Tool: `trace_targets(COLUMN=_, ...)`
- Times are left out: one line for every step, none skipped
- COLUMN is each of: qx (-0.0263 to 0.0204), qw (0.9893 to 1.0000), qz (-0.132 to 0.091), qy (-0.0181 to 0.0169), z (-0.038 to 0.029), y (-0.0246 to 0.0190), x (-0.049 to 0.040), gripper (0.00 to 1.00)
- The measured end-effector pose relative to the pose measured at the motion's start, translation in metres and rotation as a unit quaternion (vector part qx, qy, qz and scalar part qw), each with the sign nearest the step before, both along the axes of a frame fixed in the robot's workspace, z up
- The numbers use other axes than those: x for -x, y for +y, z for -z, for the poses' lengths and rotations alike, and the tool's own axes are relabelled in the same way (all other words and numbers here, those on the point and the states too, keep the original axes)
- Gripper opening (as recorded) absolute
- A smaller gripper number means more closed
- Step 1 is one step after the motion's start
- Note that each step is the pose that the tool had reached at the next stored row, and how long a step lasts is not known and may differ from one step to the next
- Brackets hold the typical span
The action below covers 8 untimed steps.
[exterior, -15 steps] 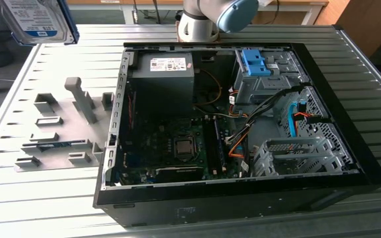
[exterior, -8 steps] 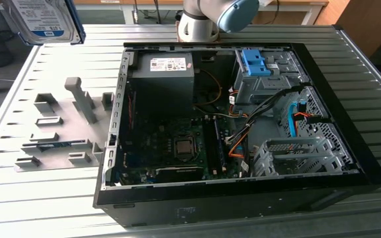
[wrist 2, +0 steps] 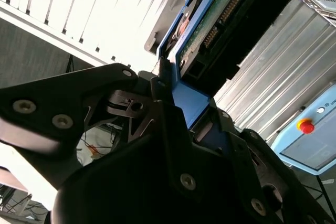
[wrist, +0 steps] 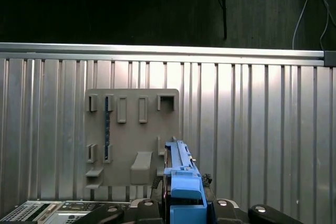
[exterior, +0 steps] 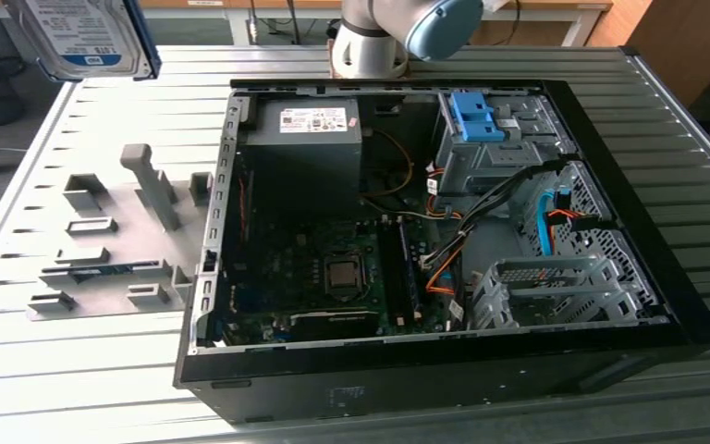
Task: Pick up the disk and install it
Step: 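Pick up the disk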
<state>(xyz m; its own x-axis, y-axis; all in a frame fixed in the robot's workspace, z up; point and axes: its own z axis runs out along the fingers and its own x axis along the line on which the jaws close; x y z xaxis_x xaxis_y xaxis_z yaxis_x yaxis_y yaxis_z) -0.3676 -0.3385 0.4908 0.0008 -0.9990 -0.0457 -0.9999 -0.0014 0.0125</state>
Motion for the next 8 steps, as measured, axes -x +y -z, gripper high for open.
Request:
trace_targets(qx=-0.0003, qw=1.0, qz=0.0, qy=0.0, z=0.0, y=0.0, x=0.0, gripper=0.36)
trace_targets(qx=-0.0003, qw=1.0, qz=0.0, qy=0.0, z=0.0, y=0.0, x=0.0, gripper=0.36)
trace_targets(qx=-0.0003, qw=1.0, qz=0.0, qy=0.0001, z=0.0, y=-0.0002, x=0.0001, gripper=0.36)
trace_targets(qx=-0.0002, qw=1.0, qz=0.0, qy=0.0, z=0.0, y=-0.0007, x=0.0, gripper=0.36)
trace_targets(qx=-0.0001, qw=1.0, qz=0.0, qy=0.0, z=0.0, y=-0.0013, x=0.0, gripper=0.36)
trace_targets(qx=0.0004, qw=1.0, qz=0.0, qy=0.0001, z=0.0, y=-0.002, x=0.0, gripper=0.36)
trace_targets(qx=0.0012, qw=1.0, qz=0.0, qy=0.0, z=0.0, y=-0.0027, x=0.0, gripper=0.36)
trace_targets(qx=0.0025, qw=1.0, qz=0.001, qy=0.0, z=0.0001, y=-0.0033, x=0.0, gripper=0.36)
